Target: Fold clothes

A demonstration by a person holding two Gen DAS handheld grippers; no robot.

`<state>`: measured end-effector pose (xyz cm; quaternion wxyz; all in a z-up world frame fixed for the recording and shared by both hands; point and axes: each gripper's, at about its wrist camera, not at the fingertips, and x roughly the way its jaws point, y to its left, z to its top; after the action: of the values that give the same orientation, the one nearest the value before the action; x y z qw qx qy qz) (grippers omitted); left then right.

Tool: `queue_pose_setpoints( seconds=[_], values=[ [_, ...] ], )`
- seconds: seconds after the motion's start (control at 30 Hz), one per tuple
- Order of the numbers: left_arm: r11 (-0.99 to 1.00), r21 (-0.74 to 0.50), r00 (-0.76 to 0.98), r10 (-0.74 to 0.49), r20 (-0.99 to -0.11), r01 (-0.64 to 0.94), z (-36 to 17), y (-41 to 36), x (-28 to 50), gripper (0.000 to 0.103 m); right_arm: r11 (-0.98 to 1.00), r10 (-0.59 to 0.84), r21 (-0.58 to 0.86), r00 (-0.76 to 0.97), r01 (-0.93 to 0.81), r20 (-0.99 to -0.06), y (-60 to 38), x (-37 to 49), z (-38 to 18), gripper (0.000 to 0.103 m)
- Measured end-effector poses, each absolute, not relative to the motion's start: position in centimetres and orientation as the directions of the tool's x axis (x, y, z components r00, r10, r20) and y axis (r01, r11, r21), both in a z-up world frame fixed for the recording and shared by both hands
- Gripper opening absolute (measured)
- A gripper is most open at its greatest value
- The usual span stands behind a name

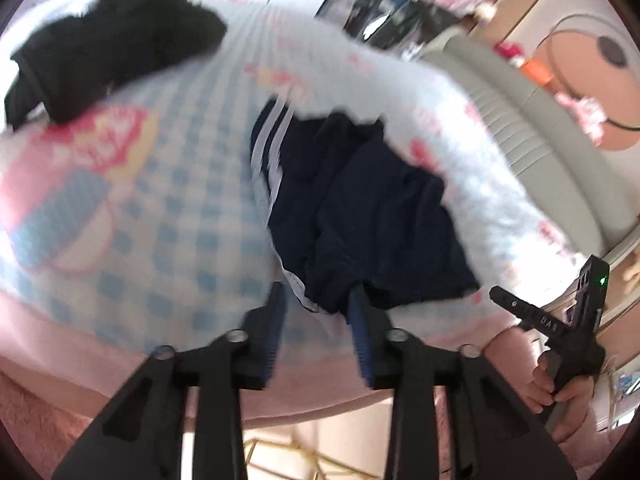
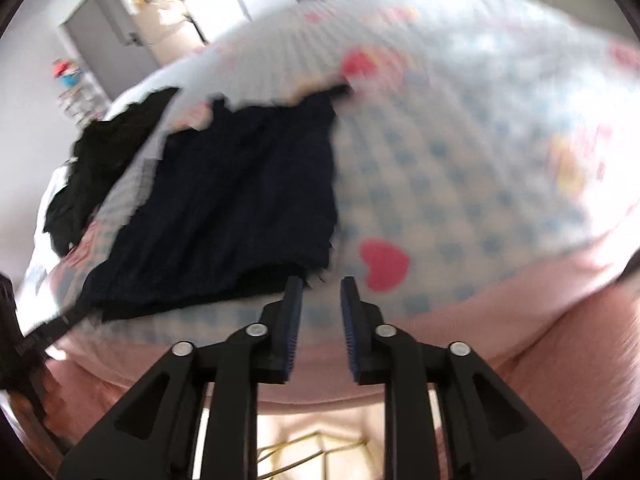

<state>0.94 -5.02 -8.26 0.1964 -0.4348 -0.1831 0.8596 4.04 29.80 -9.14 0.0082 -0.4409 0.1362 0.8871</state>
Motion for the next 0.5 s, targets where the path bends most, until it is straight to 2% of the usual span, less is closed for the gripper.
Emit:
queue_pose_setpoints(
  seconds=[0.1,0.27,0.3,0.37,0.5],
  values=[
    [-0.843,-0.51,-0.558,0.509,-0.655,-0.17,-8.2,-5.4,0.2,0.036,-0.977,-0.093,0.196,-0.647,-0.089,-0.757,29.2,3.6,-8.0,0.027],
    [-0.731,-0.656,-0.572,0.624,-0.532,-0.187,-8.1,-5.8,-1.0,0.036,-0.963,-0.105,0.228,-0.573,-0.147,-0.813,30.0,0.4,-9.6,0.028],
    [-0.742,-0.644,-0.563,0.617,-0.549,-0.186,-8.1,-5.5,-1.4,0.036,-0.964,-0.108,0.228,-0.58,-0.138,-0.807,29.9,0.2,-9.5,0.029],
    [-0.788,-0.592,-0.53,0.58,-0.619,-0.169,-8.9,-4.4,-2.2,0.036,-0.968,-0.108,0.22,-0.588,-0.122,-0.802,29.7,-0.1,-9.4,0.044],
    [-0.841,-0.537,-0.408,0.516,-0.753,-0.072,-12.6,-3.1,-4.1,0.036,-0.985,-0.04,0.123,-0.534,-0.121,-0.845,29.1,-0.9,-11.4,0.043]
  ],
)
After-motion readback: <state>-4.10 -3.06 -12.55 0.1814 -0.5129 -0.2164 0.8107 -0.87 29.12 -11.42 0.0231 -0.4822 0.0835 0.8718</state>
